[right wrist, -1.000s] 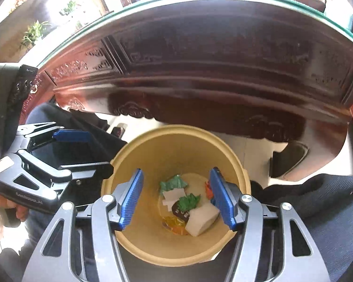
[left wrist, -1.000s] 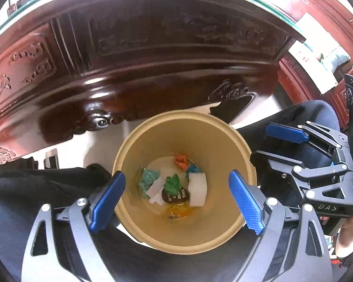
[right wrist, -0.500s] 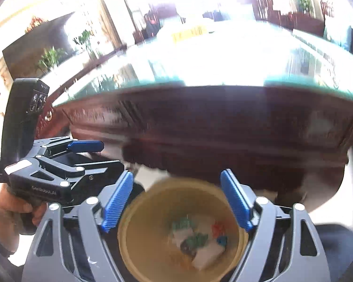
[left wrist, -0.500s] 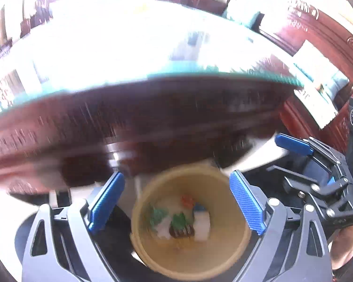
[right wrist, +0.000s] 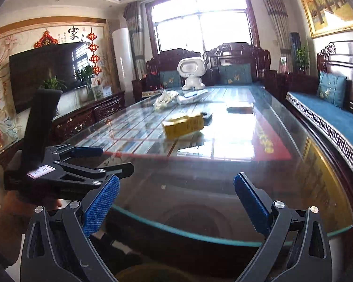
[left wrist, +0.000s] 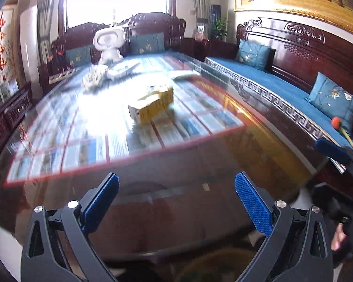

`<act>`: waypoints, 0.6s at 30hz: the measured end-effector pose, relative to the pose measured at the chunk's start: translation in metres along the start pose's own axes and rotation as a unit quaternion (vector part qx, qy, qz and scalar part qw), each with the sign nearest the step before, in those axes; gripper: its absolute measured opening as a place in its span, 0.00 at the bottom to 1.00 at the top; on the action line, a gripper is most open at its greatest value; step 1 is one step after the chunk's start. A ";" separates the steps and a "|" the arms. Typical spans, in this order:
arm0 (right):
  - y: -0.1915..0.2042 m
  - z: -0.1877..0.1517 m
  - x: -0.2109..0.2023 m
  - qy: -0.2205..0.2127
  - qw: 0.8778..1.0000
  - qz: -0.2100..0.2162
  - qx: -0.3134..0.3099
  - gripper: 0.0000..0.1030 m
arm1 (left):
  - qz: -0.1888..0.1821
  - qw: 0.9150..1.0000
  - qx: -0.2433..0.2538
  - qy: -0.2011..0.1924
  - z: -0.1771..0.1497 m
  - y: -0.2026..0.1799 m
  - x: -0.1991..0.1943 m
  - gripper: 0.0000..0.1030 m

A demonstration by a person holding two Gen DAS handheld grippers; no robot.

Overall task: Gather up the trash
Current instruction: 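Raise both open tools back up toward the table, then grasp the yellow juice carton with the left tool while the right grasps the black foam square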

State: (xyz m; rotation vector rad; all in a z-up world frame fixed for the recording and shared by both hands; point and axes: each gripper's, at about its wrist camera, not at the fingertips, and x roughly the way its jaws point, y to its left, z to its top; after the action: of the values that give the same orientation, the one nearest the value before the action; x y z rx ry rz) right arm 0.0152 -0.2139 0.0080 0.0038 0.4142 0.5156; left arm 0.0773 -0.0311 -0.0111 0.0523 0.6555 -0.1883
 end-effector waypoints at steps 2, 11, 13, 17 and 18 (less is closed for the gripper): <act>-0.010 0.011 0.009 -0.005 1.000 -0.005 0.004 0.92 | 0.009 1.000 0.008 -0.012 0.016 0.006 0.012 0.96; -0.046 0.029 0.066 0.027 0.998 0.005 0.052 0.92 | 0.015 0.999 -0.043 0.023 0.070 0.061 0.115 0.96; -0.052 0.031 0.079 0.036 0.998 0.005 0.058 0.92 | 0.016 0.999 -0.042 0.030 0.081 0.067 0.133 0.96; -0.060 0.038 0.102 0.049 0.997 0.004 0.063 0.92 | 0.023 0.998 -0.029 0.045 0.092 0.072 0.162 0.96; -0.062 0.042 0.108 0.051 0.997 0.005 0.061 0.92 | 0.024 0.998 -0.026 0.049 0.095 0.072 0.169 0.96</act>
State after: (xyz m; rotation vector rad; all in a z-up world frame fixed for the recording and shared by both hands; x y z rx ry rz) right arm 0.1461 -0.2117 -0.0014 0.0981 0.5447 0.5008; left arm 0.2790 0.0028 -0.0394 0.0276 0.7551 -0.1229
